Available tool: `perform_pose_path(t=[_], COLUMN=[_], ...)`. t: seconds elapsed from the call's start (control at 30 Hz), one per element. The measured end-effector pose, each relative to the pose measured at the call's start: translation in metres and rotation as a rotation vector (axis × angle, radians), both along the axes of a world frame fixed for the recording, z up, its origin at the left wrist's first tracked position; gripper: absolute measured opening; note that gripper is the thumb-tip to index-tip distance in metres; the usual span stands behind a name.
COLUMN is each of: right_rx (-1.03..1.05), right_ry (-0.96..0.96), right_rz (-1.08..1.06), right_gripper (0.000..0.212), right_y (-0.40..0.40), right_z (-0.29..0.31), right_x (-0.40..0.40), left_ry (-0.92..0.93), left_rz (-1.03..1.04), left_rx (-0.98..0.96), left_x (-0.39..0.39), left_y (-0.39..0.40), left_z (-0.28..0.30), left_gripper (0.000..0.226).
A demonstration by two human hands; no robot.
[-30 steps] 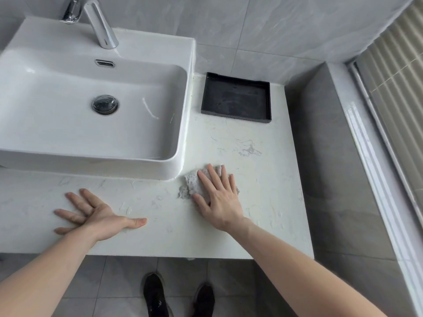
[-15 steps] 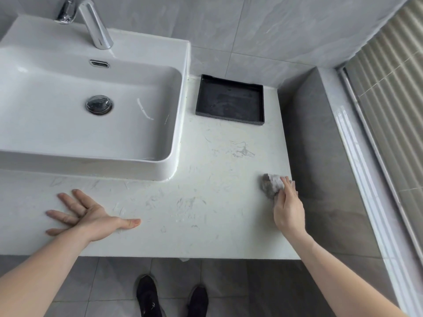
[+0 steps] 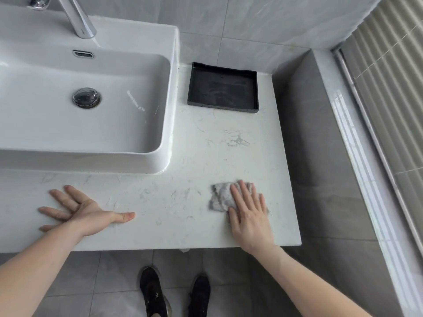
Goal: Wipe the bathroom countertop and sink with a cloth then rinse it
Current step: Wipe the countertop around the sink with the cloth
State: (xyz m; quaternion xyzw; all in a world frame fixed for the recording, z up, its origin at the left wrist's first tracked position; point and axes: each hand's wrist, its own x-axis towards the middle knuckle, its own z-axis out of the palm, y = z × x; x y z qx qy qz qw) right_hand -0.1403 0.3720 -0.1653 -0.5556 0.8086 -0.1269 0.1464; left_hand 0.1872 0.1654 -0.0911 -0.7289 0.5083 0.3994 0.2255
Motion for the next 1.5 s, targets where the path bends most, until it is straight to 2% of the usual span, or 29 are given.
perform_pose_path(t=[0.2,0.27,0.33,0.43,0.53,0.63,0.7,0.93,1.17,1.3,1.4,1.5], right_rx=[-0.113,-0.150,-0.196,-0.217,-0.099,0.040,0.067,0.092,0.008,-0.065,-0.108,-0.021], right_ry=[-0.105,-0.199,-0.264,-0.292,-0.276,-0.154,-0.079,-0.004,-0.081,-0.185,-0.251,-0.247], right_rz=[-0.341,-0.483,-0.535,-0.435,-0.168,0.098,0.149,0.031,-0.380,-0.547,-0.478,-0.176], right_gripper=[0.049,0.047,0.047,0.049,0.057,0.055,0.057,0.063,0.052,0.055,0.056,0.056], right_y=[0.049,0.053,0.050,0.033,0.013,-0.001,-0.005,0.029,0.089,0.083,0.060,0.031], right_z=[0.006,0.016,0.025,0.027,0.020,0.015,0.013,0.011,0.006,0.026,0.028,0.022], right_x=[-0.087,-0.093,-0.087,-0.059,-0.010,0.044,0.068,0.035,-0.056,-0.050,-0.012,0.042], left_ry=[0.014,0.010,0.009,0.012,0.018,0.014,0.006,0.004,0.019,0.017,0.005,0.002], left_rz=[0.004,0.002,0.003,0.008,0.013,0.009,0.006,0.011,0.014,0.014,0.007,0.000], left_rx=[-0.010,-0.003,-0.006,-0.013,-0.019,-0.029,-0.032,-0.031,-0.026,-0.015,-0.007,-0.001], left_x=[-0.001,-0.001,-0.001,-0.001,-0.001,-0.003,-0.003,-0.003,0.000,0.001,0.001,0.001], left_y=[0.000,0.001,0.002,0.001,0.002,0.003,0.004,0.003,0.001,0.001,0.000,0.000], left_z=[0.002,0.003,0.003,0.003,0.001,0.003,0.004,0.002,0.001,0.000,0.000,0.000], left_gripper=[0.193,0.193,0.192,0.194,0.196,0.193,0.191,0.191,0.195,0.194,0.195,0.197])
